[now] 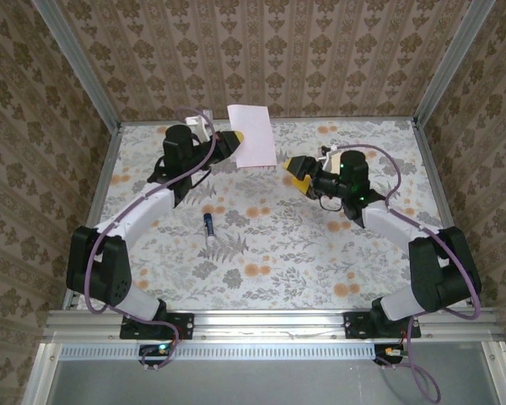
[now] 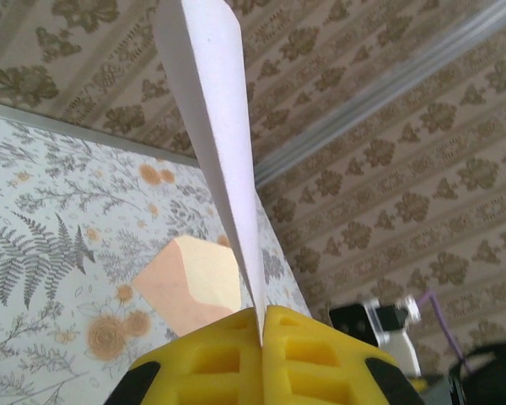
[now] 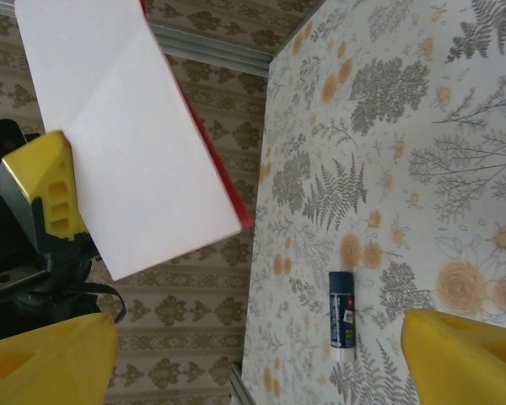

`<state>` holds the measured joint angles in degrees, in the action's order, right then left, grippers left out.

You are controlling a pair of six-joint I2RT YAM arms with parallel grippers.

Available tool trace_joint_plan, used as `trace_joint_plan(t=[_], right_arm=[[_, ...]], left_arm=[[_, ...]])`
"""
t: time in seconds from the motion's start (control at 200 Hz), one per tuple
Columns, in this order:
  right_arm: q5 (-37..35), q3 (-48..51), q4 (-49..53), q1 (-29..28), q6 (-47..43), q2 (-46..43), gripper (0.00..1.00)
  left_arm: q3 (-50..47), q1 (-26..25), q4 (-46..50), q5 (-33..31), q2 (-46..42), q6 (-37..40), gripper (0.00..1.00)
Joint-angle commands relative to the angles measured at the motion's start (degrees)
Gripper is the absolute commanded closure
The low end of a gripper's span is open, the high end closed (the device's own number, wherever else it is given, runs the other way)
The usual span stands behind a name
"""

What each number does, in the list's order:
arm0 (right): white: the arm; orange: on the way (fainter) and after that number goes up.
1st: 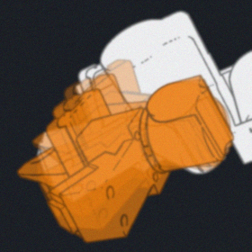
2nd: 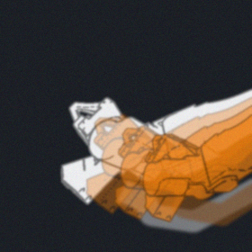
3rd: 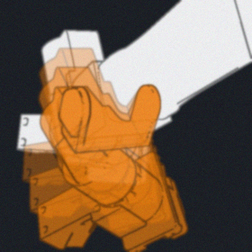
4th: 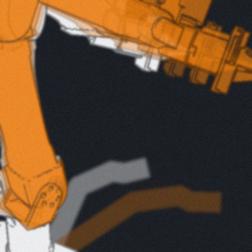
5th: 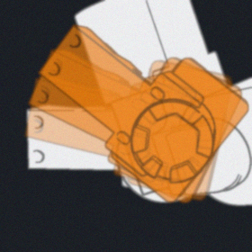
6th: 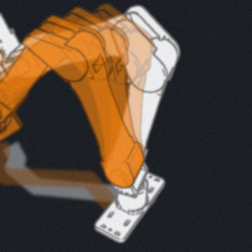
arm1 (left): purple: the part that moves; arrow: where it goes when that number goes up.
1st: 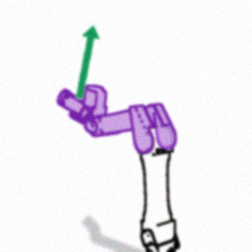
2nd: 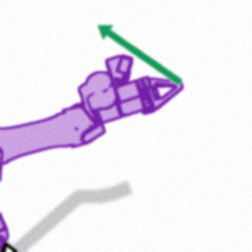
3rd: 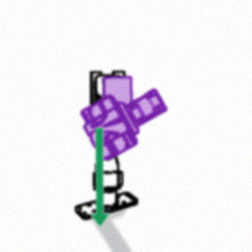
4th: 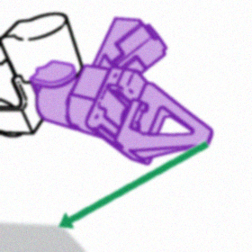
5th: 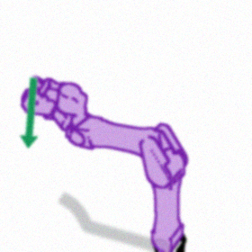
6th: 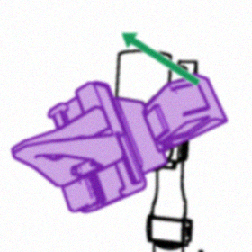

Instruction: Place the letter into the envelope and seal it

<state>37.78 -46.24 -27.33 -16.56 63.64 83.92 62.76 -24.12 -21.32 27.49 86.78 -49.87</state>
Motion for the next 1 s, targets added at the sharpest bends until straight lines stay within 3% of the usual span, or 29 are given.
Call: trace_joint_plan(t=[0.0, 0.3, 0.99], right_arm=[[-7.4, 1.2, -9.8, -3.2, 3.6, -1.8, 0.11], [-15.9, 2.2, -19.6, -7.5, 9.8, 1.1, 0.11], [-20.1, -3.5, -30.5, -9.2, 16.6, 10.8, 0.13]], left_arm=[[-1.2, -1.7, -6.7, -8.9, 0.4, -4.3, 1.0], [-6.1, -5.8, -17.3, -17.0, 1.2, -12.2, 1.0], [-8.5, -7.6, -21.7, -17.7, 0.2, -17.2, 1.0]])
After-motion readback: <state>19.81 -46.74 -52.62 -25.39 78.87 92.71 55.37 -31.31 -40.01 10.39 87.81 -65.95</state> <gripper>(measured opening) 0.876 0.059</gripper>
